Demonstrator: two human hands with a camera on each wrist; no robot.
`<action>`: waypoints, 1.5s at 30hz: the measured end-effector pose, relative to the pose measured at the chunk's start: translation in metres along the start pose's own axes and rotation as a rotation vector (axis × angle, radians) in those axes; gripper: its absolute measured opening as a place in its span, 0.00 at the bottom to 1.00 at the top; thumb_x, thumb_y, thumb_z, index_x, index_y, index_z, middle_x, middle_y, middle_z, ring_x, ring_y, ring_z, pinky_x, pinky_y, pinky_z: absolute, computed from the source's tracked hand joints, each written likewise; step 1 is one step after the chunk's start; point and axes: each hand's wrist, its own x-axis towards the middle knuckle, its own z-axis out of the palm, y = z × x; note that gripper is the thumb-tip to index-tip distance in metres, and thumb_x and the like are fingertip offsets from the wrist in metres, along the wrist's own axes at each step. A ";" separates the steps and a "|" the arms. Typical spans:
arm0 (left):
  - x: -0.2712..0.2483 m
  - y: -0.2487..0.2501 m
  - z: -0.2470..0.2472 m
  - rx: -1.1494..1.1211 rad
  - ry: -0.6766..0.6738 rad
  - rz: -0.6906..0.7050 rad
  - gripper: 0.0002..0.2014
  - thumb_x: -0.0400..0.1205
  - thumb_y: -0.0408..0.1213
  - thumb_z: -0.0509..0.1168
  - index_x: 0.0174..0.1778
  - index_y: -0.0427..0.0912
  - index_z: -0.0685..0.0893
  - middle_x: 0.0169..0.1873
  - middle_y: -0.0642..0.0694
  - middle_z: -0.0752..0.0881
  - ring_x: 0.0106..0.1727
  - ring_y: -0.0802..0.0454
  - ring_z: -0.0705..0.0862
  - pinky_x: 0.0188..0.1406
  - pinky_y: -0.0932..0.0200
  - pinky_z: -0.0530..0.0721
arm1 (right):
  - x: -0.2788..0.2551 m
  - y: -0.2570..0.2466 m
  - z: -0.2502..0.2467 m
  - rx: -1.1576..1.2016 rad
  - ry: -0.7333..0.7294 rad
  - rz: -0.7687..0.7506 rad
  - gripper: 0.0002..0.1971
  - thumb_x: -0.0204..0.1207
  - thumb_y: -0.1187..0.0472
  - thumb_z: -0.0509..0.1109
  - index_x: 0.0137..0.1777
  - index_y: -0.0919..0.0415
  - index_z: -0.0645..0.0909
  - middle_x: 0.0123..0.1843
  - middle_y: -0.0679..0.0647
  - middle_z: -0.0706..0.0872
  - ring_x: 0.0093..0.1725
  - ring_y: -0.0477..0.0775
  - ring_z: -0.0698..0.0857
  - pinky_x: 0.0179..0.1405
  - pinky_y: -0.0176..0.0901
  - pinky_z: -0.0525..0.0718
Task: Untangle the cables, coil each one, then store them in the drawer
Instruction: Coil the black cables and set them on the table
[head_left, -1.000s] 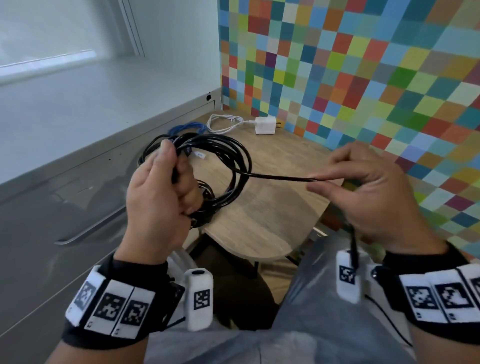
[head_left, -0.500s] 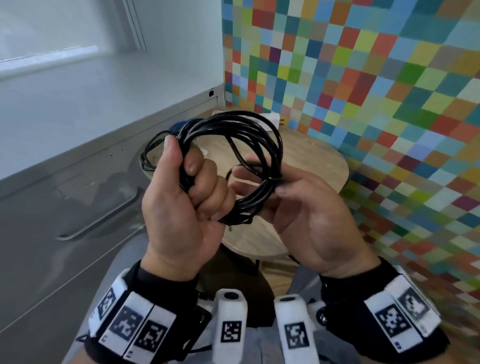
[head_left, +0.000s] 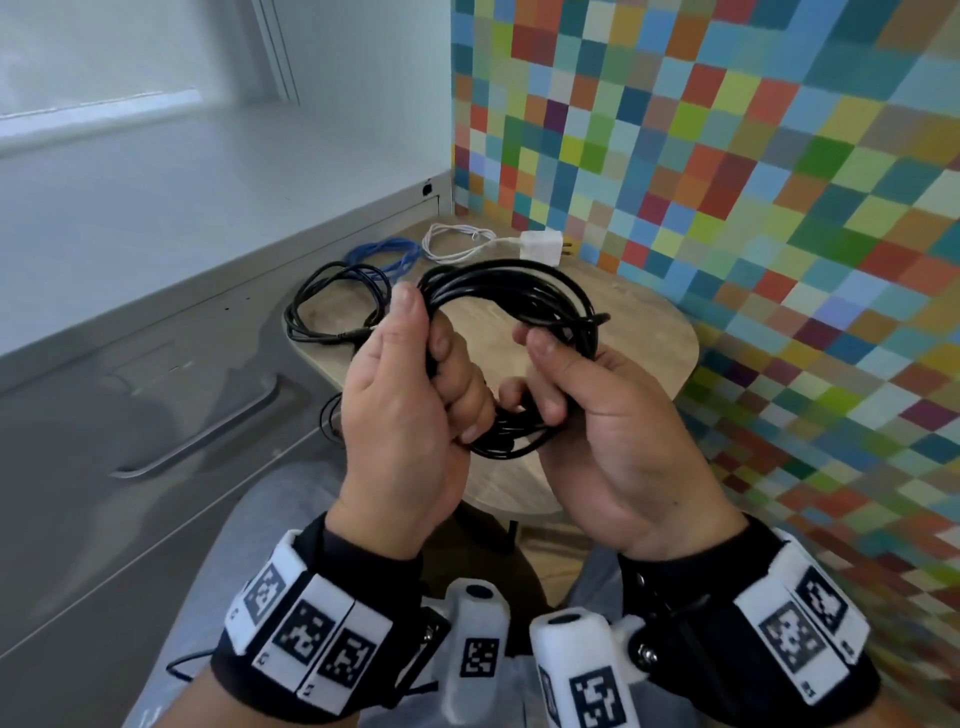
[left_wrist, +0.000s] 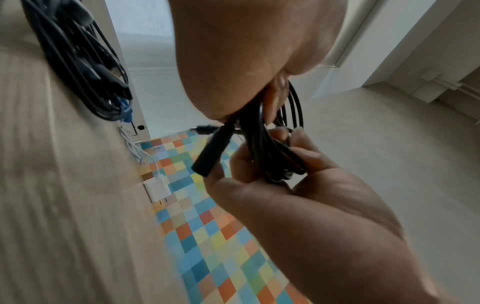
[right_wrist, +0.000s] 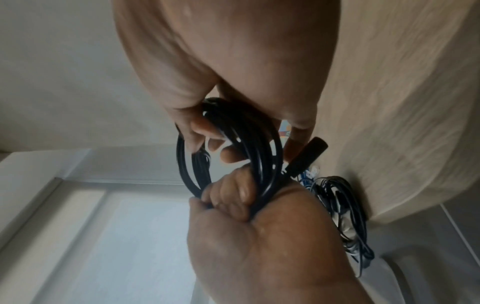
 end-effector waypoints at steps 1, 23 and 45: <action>0.001 -0.001 0.000 0.008 0.018 -0.005 0.22 0.87 0.57 0.58 0.32 0.46 0.70 0.17 0.52 0.62 0.16 0.55 0.57 0.15 0.61 0.56 | 0.000 0.001 0.000 -0.007 -0.014 0.010 0.11 0.70 0.59 0.77 0.52 0.62 0.88 0.23 0.52 0.72 0.35 0.52 0.82 0.51 0.46 0.82; -0.008 -0.003 -0.003 0.377 -0.005 0.505 0.19 0.88 0.57 0.61 0.37 0.49 0.73 0.24 0.55 0.68 0.22 0.57 0.64 0.20 0.62 0.66 | 0.006 0.011 -0.026 -0.577 0.163 -0.199 0.08 0.76 0.68 0.81 0.44 0.62 0.84 0.41 0.62 0.93 0.41 0.61 0.95 0.37 0.52 0.92; 0.006 0.004 -0.002 -0.093 0.157 0.206 0.24 0.90 0.51 0.58 0.29 0.47 0.63 0.18 0.52 0.60 0.20 0.53 0.65 0.26 0.57 0.71 | 0.003 0.035 -0.010 -0.649 -0.083 -0.002 0.13 0.92 0.58 0.62 0.51 0.61 0.87 0.41 0.47 0.92 0.44 0.44 0.89 0.48 0.38 0.84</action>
